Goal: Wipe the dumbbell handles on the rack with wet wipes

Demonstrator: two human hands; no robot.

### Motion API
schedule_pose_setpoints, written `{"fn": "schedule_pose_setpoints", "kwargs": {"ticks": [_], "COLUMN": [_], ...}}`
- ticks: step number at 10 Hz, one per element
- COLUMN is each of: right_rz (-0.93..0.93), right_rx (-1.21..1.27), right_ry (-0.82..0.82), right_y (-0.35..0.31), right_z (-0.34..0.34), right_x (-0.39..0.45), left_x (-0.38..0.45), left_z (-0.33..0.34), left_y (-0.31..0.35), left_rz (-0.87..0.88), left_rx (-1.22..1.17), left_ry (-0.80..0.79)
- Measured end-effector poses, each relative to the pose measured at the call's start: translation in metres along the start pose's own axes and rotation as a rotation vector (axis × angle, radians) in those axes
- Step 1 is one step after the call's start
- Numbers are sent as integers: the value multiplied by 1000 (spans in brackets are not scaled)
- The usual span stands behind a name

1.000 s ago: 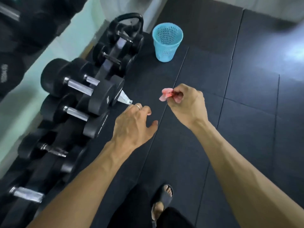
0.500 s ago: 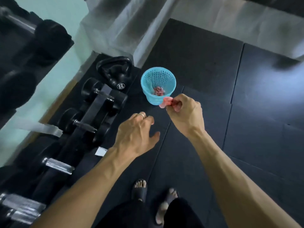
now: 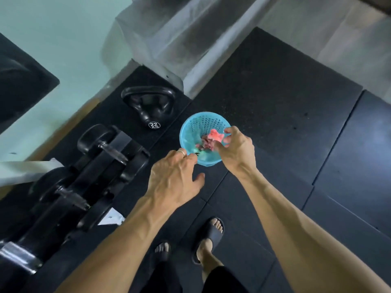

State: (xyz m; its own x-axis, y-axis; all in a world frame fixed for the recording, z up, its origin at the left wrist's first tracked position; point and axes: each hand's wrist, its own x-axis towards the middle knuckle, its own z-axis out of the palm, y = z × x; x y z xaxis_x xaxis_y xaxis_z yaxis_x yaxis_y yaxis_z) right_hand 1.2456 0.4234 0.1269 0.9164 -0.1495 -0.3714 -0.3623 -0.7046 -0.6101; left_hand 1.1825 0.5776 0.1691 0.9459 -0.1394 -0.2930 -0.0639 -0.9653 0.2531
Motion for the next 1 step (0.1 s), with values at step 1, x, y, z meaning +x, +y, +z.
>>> {"fn": "schedule_pose_setpoints", "kwargs": {"ticks": [1], "right_rz": [-12], "right_rx": [-87], "right_ry": [-63], "right_y": [2], "right_z": [-12], "right_x": [24], "left_x": [21], "left_z": [-3], "left_y": [2], "left_rz": [-7], "left_rx": [11], "left_ry": [3]}}
